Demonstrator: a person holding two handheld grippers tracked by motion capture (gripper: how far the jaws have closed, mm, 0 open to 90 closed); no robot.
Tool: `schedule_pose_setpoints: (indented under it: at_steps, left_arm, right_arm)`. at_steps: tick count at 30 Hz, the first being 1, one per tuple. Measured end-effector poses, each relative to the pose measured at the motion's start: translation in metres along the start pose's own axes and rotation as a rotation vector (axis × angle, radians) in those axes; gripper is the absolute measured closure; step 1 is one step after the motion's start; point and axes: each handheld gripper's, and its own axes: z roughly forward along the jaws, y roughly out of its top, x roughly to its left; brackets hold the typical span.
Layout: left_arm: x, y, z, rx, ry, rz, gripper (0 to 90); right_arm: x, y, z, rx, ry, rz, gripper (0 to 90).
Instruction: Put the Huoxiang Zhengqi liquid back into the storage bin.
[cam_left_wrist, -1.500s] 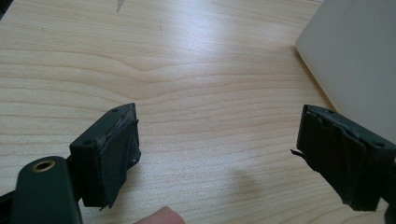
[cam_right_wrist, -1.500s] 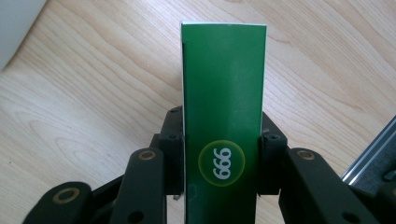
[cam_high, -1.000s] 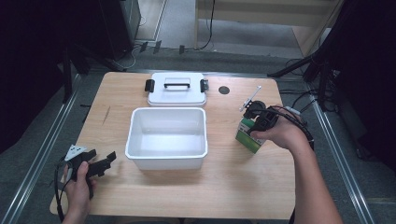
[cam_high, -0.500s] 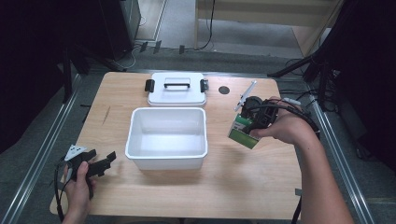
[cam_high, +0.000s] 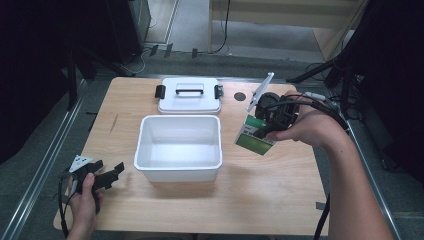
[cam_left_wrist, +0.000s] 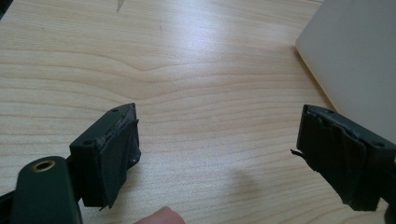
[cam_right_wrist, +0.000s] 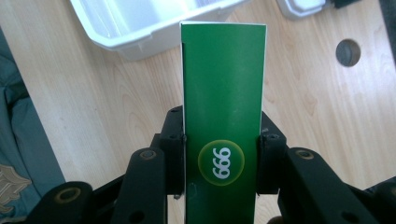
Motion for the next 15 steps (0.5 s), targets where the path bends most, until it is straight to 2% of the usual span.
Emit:
schedule_pose_setpoints:
  at_steps: [7,10,12,14,15]
  left_arm:
    - [0.0,0.0,0.0,-0.001,0.0,-0.003,13.9]
    - [0.001,0.0,0.0,0.0,-0.001,-0.002,13.9]
    - [0.001,0.0,0.0,-0.003,-0.001,-0.003,13.9]
    - [0.0,0.0,0.0,-0.003,0.0,-0.002,13.8]
    - [0.001,0.0,0.0,-0.002,0.0,-0.002,13.8]
  right_arm:
    - [0.003,0.018,-0.013,-0.012,0.003,-0.039,64.4]
    - [0.004,0.029,-0.019,-0.035,0.011,-0.059,64.3]
    - [0.005,0.031,-0.02,-0.032,0.014,-0.056,64.4]
    - [0.005,0.038,-0.022,-0.041,0.009,-0.086,64.3]
    - [0.006,0.041,-0.023,-0.039,0.007,-0.087,64.3]
